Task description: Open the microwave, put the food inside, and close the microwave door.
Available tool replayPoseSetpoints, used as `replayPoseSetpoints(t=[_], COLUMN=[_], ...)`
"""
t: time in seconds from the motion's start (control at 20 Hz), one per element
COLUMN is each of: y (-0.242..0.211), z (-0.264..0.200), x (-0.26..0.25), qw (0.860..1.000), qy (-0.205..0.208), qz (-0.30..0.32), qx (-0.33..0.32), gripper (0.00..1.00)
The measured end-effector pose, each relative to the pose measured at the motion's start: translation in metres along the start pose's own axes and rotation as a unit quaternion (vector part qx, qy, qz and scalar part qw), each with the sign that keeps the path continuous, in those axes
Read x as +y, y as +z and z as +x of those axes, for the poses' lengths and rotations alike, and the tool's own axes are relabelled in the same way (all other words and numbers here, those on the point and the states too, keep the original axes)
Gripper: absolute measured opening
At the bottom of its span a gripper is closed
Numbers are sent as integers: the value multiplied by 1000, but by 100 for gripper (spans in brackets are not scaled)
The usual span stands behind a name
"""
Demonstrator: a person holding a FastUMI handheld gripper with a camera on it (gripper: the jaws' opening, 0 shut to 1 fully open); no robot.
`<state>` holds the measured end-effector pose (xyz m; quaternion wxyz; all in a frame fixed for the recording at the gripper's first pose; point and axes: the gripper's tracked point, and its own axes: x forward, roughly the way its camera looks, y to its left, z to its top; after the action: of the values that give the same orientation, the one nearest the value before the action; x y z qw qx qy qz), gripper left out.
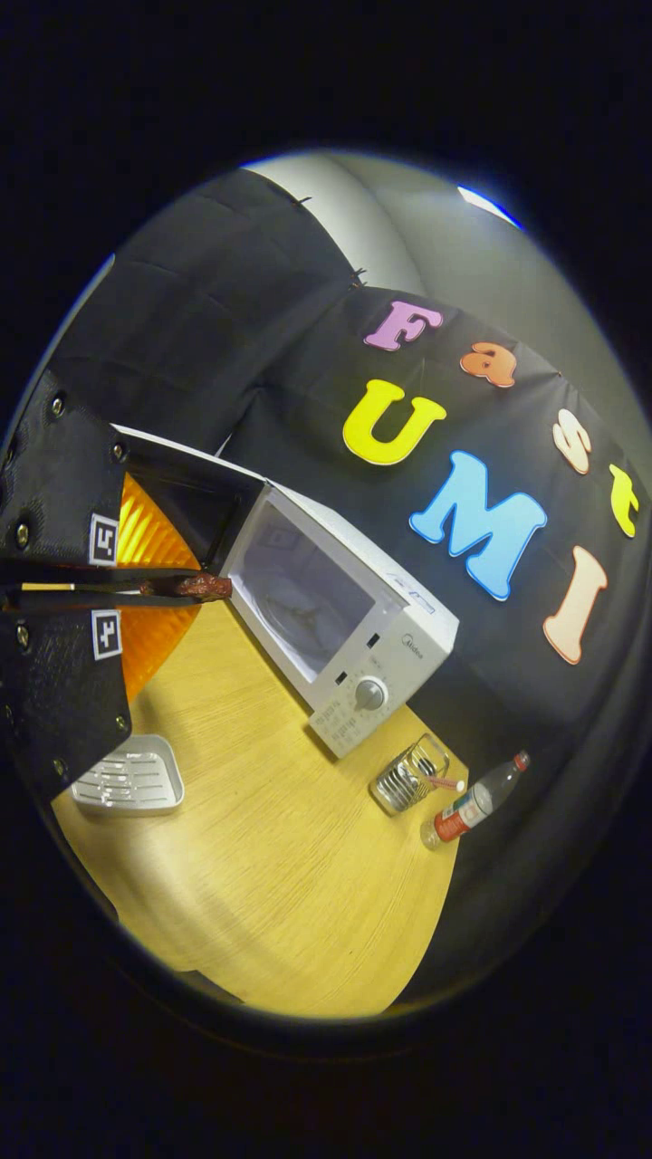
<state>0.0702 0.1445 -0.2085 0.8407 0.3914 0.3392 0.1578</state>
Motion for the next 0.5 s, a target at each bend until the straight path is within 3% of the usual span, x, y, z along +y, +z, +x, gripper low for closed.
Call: replayPoseSetpoints(t=[0.5], y=[12], z=[73], x=[15], qw=[999], qy=[17], qz=[13], qx=[-27], gripper=[3])
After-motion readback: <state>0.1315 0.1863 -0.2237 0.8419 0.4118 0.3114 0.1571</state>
